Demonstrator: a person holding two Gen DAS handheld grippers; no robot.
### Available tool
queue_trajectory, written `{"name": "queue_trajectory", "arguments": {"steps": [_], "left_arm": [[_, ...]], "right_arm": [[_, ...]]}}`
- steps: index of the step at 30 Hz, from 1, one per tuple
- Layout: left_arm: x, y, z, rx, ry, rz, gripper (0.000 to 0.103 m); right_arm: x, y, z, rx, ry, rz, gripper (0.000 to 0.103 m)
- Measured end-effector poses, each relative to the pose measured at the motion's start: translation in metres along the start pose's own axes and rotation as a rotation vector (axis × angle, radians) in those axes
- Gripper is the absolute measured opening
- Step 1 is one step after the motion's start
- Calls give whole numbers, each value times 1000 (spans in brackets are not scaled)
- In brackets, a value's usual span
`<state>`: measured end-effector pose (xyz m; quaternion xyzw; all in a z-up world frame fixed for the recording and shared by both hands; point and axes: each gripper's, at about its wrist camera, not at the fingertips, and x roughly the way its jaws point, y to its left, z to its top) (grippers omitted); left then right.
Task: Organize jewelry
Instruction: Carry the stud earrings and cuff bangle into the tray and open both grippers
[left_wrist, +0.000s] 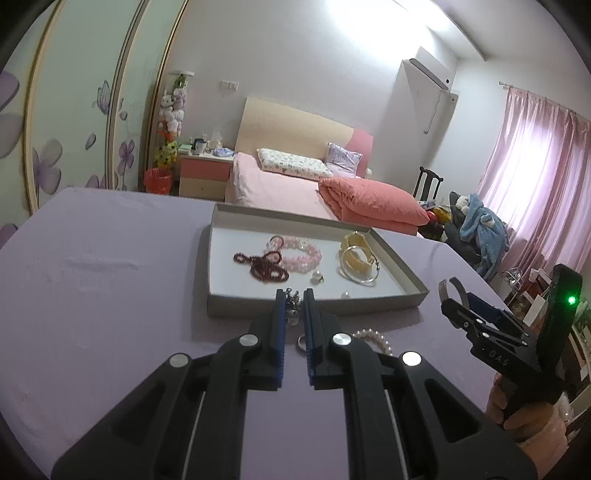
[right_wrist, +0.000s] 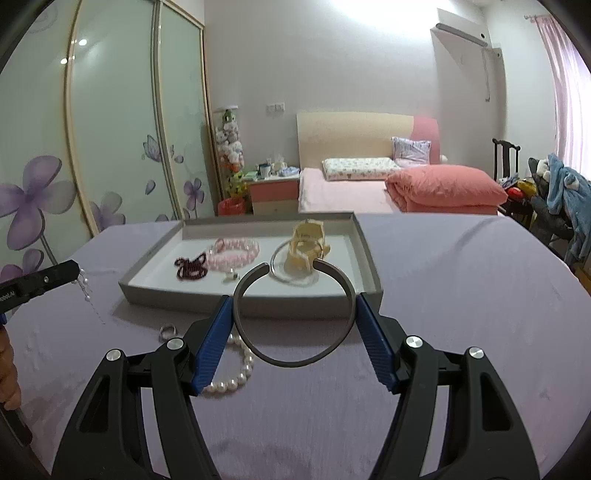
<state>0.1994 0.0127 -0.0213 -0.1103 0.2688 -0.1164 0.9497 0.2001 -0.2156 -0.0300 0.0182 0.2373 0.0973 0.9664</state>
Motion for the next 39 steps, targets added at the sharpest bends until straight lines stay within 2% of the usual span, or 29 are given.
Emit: {"name": "queue_trajectory", "arguments": {"steps": [8,24,31,39], "left_arm": [[7,-14,18,49,-52,16,10],[43,-23,58,60,-94,39,10],[70,-15,61,37,-66,47,10],[112,-1,63,-1,-10,76,10]], "right_arm": [[1,3,21,-9,-66,-13,67],[20,13,58,-19,-147,-30,67],[46,14,64,-10,-127,-43,67],[94,9,59,17,-34,-46,67]]}}
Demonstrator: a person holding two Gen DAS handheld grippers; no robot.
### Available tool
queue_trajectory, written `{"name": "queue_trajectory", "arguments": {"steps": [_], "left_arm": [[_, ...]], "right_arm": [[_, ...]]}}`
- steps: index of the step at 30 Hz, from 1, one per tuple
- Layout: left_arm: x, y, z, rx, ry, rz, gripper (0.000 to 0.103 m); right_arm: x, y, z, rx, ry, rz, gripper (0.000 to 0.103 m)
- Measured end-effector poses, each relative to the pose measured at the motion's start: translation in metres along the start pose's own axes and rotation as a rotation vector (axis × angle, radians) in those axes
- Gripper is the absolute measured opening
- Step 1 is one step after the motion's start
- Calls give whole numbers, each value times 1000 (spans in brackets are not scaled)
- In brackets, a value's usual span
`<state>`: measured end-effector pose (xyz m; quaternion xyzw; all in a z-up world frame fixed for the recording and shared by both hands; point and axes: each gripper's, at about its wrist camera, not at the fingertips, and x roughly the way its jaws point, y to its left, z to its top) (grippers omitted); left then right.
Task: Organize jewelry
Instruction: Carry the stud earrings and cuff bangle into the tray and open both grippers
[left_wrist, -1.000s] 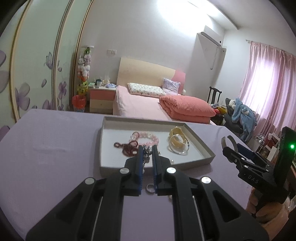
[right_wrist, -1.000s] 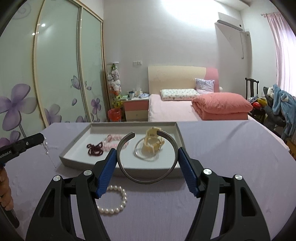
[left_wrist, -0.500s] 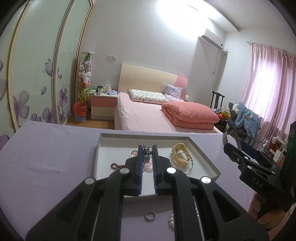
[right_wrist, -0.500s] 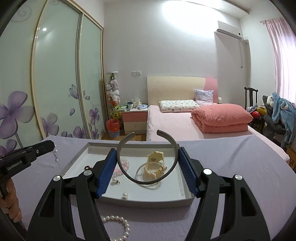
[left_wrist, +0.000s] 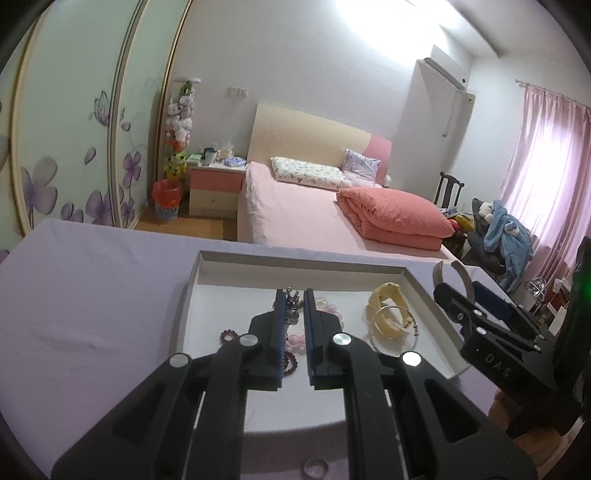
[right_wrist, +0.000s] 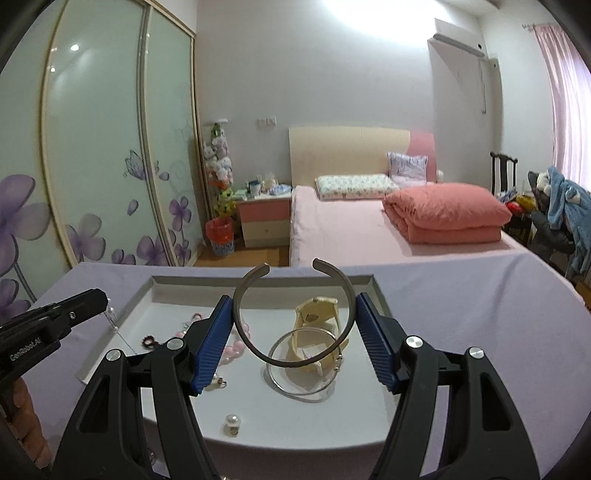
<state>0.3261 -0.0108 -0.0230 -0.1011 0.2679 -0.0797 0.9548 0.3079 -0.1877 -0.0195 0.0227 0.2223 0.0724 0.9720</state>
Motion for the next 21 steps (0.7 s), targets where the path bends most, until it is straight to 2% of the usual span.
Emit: {"name": "queue_trajectory", "arguments": {"steps": [10,13,21], "left_arm": [[27,-5,-5,3,45,-2,10],[32,-4,-6,3,55,-2,10],[48,-7,-9,8,90,2,10]], "right_arm": [[36,-7,-15,58,151,35,70],[32,-7,-12,52,138,38,79],[28,-21,-5,91,127,24,92]]}}
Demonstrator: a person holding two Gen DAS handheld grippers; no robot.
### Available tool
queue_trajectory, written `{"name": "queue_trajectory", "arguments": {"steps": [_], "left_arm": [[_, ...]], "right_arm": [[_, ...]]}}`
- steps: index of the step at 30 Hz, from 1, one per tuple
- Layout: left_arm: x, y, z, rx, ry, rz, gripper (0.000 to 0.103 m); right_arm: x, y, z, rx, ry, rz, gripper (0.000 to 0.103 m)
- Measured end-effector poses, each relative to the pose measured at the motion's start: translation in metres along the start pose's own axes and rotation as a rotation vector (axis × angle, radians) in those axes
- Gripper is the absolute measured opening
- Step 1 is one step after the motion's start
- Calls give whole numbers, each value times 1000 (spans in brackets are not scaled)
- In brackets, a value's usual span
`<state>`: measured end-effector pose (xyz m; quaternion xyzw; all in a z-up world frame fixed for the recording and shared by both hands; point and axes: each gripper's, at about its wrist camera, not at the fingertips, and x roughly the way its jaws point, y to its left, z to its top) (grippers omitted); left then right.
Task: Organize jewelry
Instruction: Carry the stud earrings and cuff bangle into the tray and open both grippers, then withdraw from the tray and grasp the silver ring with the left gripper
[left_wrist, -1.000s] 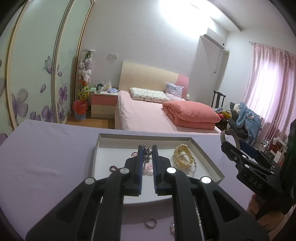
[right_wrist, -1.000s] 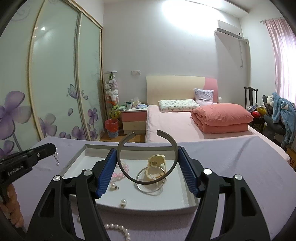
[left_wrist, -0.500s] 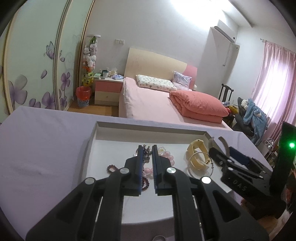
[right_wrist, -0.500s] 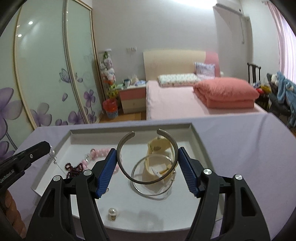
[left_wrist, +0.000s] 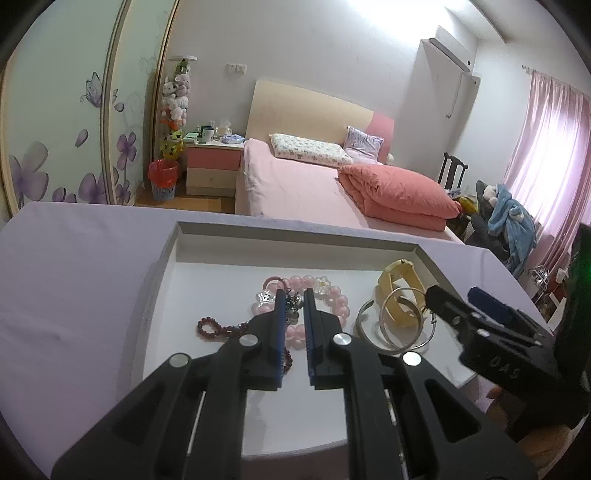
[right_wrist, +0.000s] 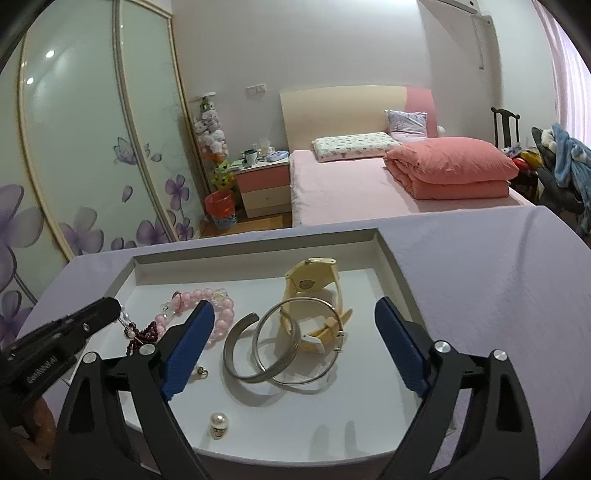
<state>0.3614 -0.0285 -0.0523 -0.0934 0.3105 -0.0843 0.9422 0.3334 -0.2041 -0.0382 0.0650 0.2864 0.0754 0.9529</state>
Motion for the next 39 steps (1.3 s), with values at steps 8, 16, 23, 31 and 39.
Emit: {"name": "queue_trajectory", "arguments": {"steps": [8,16,23,31,39], "left_arm": [[25,-1,0,-7,69,5,10],[32,4,-3,-32,66,33,46],[27,13,-2,-66,52,47,56],[-7,20,-9,-31,0,144,76],[-68,18,-38,43,-49,156,97]], "right_arm": [[-2,-5,6,28,-19,-8,98],[-2,-8,6,32,-30,-18,101],[-2,-6,4,14,-38,-25,101],[-12,4,2,-54,-72,-94,101],[-42,18,-23,-172,-69,-102,101]]}}
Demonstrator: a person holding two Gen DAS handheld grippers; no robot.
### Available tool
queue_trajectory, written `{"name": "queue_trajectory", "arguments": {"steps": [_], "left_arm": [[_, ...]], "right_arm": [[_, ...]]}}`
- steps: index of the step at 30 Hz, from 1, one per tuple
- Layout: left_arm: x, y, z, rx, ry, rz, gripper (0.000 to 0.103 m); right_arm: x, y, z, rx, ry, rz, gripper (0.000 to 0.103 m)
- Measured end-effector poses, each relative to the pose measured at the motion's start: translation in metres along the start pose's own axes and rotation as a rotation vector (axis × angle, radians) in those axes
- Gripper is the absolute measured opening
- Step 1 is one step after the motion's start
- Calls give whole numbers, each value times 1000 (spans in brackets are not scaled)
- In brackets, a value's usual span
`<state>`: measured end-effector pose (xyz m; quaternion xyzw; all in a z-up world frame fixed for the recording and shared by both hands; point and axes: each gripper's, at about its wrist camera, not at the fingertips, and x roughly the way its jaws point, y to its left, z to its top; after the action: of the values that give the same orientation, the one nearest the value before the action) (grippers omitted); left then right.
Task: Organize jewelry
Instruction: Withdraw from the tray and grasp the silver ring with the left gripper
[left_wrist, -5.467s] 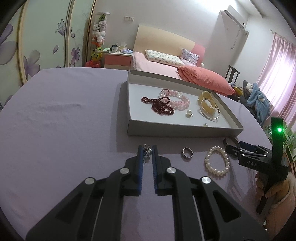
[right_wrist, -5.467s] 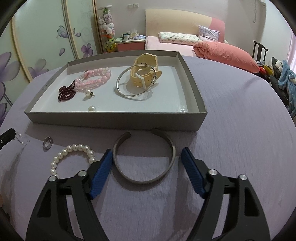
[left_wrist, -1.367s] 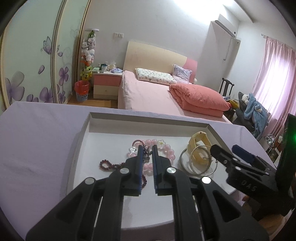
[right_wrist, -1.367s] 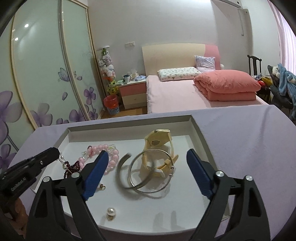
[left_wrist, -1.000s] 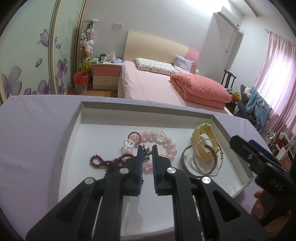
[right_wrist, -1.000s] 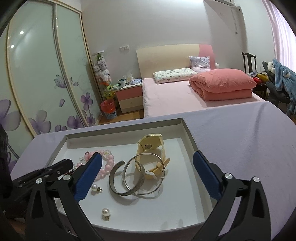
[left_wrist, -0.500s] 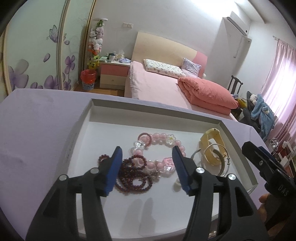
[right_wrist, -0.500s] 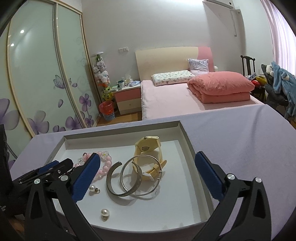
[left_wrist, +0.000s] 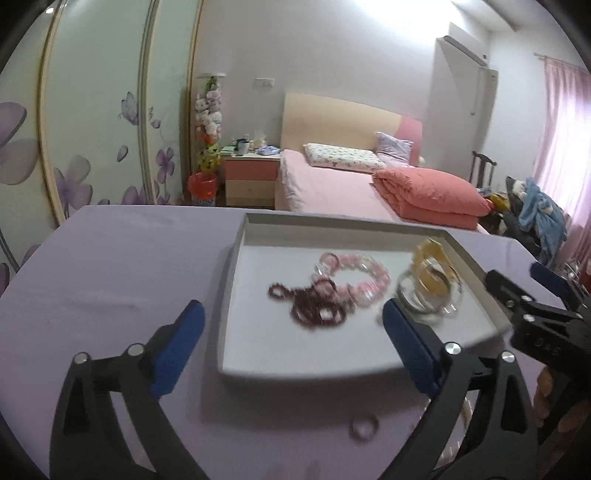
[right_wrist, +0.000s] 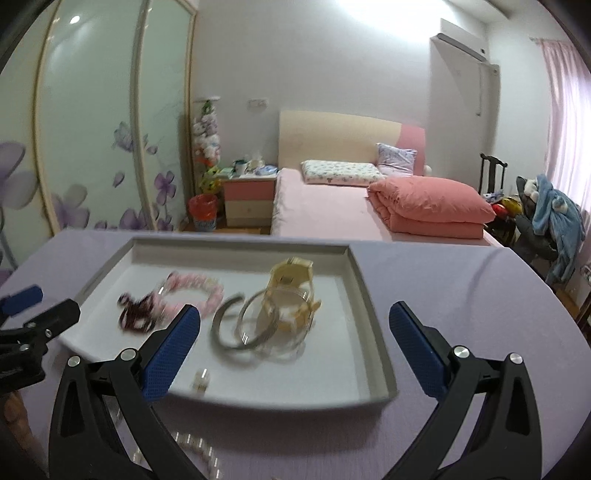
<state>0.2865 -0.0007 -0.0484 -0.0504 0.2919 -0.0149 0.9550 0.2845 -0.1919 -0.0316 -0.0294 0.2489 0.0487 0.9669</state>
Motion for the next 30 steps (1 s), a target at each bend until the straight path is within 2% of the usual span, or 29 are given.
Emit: {"name": "queue_trajectory", "arguments": {"steps": [4,9,11,15,23,30], "left_arm": [[-22,-5,-16,42,27,-72,97],[-30,-12,-35,34,98,-123,93],[-30,-16,-44,33,129,-125,86],[-26,-21,-52,36,171,-124,79],[-6,-35,-56,44,252,-136,48],[9,-44,-55,63,297,-123,35]], "right_arm": [[-20,3,-17,-27,42,19,101],[-40,-2,-38,-20,94,38,101],[-48,-2,-45,-13,108,38,101],[-58,-10,-58,5,132,29,101],[-63,-28,-69,69,159,20,101],[-62,-32,-71,87,172,33,101]]}}
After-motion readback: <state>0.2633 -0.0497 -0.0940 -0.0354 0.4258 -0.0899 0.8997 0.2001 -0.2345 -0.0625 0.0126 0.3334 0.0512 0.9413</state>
